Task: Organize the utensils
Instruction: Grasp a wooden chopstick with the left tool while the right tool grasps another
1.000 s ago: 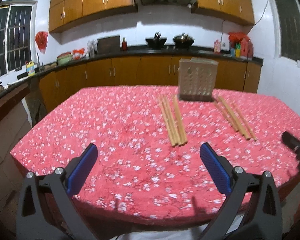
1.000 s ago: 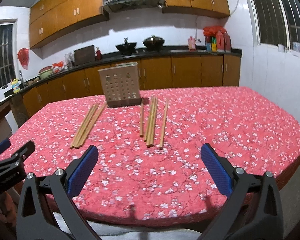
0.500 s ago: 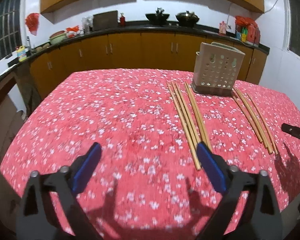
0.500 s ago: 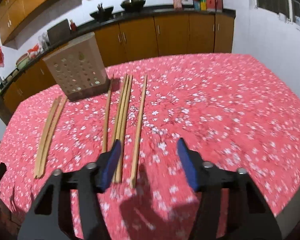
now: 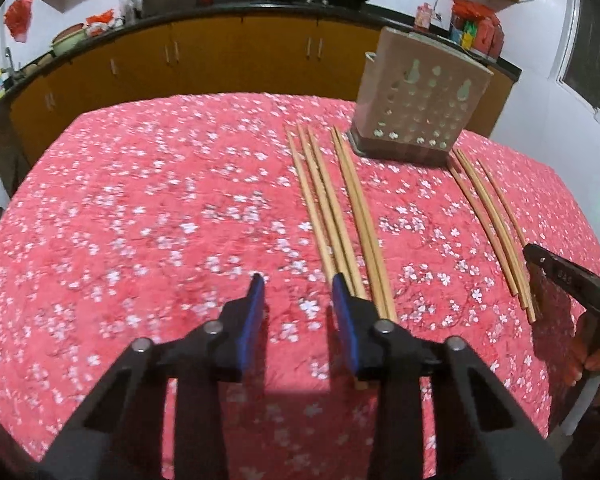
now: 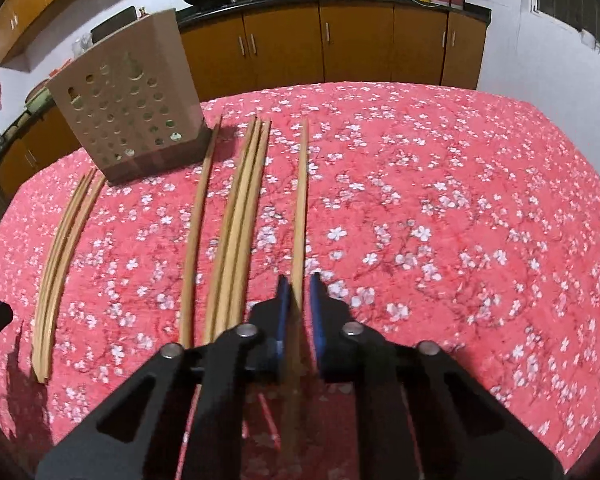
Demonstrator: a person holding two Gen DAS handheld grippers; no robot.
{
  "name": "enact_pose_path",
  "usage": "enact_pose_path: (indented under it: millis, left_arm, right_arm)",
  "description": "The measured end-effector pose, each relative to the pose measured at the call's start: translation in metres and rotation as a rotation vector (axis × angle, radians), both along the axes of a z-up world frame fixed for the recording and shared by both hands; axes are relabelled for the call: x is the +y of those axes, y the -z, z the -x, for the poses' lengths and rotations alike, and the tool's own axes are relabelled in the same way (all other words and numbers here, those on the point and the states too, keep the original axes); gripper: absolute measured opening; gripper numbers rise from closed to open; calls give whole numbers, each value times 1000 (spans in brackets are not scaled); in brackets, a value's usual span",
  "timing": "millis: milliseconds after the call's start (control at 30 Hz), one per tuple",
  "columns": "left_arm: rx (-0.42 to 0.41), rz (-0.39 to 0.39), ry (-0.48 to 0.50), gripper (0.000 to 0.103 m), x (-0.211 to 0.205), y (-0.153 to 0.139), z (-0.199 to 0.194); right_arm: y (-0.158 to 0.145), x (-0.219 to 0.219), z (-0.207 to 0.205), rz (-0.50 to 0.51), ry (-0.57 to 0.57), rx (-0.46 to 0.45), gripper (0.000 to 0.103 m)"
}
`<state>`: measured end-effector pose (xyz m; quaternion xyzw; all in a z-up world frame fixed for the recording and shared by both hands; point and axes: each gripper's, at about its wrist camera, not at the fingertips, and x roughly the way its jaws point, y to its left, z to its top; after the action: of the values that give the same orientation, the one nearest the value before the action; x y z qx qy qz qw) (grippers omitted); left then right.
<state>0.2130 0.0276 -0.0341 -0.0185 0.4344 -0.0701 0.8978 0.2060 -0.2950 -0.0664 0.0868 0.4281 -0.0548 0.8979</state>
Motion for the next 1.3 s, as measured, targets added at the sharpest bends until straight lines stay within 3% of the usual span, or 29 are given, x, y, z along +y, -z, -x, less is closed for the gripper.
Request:
enact_pose_path:
  millis: [133,267,867,1033,1300]
  left_arm:
    - [34,29,21,19,-6,6,-14]
    - [62,33,38,14,-12,13,-25]
    - [96,17,36,9,-23,29,-45]
    - [75,-12,-4,8,-4,30,-65]
    - [50,42,21,8,13,33,-68]
  right_arm:
    - [0,-8,-1,-14,16,-2,7]
    - [0,-6,1,14,10,-7,7]
    - [0,-1,0,33,-23,-11,7]
    - [1,-9,-8,29,-9,-14,7]
    - [3,-18,-6,0,-6,-23,7]
